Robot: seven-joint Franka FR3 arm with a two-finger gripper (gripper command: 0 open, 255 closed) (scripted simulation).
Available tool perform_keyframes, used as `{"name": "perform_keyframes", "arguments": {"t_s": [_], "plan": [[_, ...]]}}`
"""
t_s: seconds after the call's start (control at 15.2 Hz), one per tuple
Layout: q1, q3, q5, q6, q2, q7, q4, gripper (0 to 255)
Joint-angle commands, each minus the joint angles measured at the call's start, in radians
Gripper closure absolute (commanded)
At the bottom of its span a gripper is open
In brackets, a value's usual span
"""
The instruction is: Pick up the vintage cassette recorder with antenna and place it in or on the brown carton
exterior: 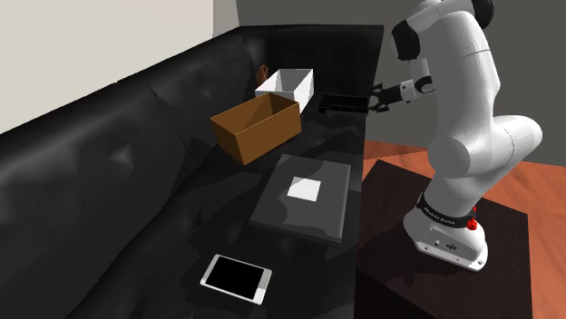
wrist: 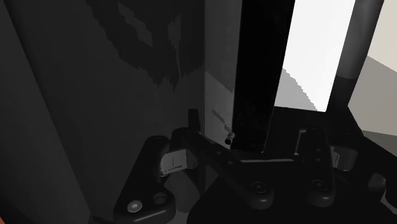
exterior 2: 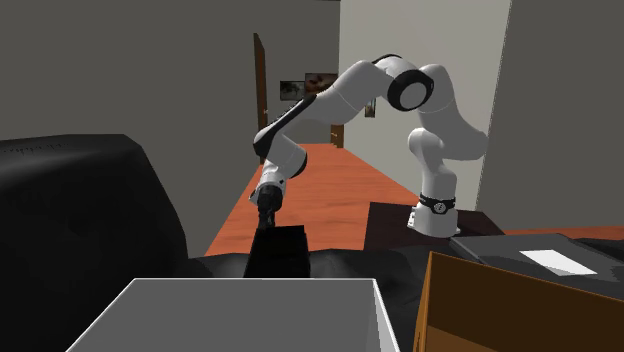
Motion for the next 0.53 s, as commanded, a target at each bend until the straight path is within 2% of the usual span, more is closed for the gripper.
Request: {"name": "perform_keyframes", "arguments": {"t_s": [0.0, 0.46], "plan": [[0.006, -0.008, -0.009, 0.001, -0.016, 0.010, -0.005, 255], [0.035, -0.042, -0.052, 0.005, -0.089, 0.058, -0.022, 255]]}}
